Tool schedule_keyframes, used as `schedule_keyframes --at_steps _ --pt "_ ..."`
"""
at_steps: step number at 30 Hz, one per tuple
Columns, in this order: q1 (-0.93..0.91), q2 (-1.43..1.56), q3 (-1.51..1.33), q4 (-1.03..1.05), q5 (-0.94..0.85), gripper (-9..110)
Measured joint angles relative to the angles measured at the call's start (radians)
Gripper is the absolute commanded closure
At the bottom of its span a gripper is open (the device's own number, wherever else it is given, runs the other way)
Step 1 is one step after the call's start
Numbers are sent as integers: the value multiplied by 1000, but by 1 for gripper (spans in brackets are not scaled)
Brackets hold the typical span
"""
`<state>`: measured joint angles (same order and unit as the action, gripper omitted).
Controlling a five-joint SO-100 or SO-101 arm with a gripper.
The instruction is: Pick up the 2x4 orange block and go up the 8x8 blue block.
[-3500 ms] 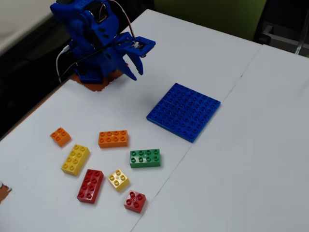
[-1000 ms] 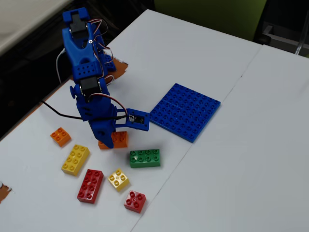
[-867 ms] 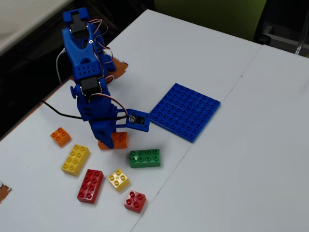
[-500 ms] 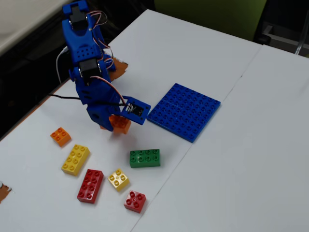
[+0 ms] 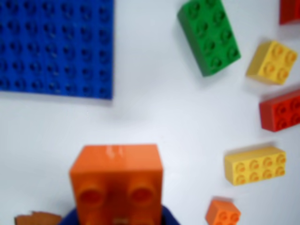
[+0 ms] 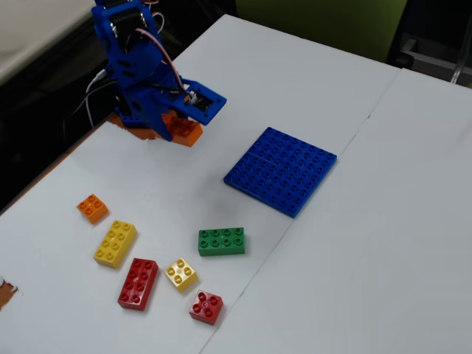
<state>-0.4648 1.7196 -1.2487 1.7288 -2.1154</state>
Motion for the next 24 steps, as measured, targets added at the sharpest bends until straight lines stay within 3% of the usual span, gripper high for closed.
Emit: schedule_keyframes --at_steps 10,24 --pt "304 -23 364 3 515 96" --pt "456 -434 690 -67 611 96"
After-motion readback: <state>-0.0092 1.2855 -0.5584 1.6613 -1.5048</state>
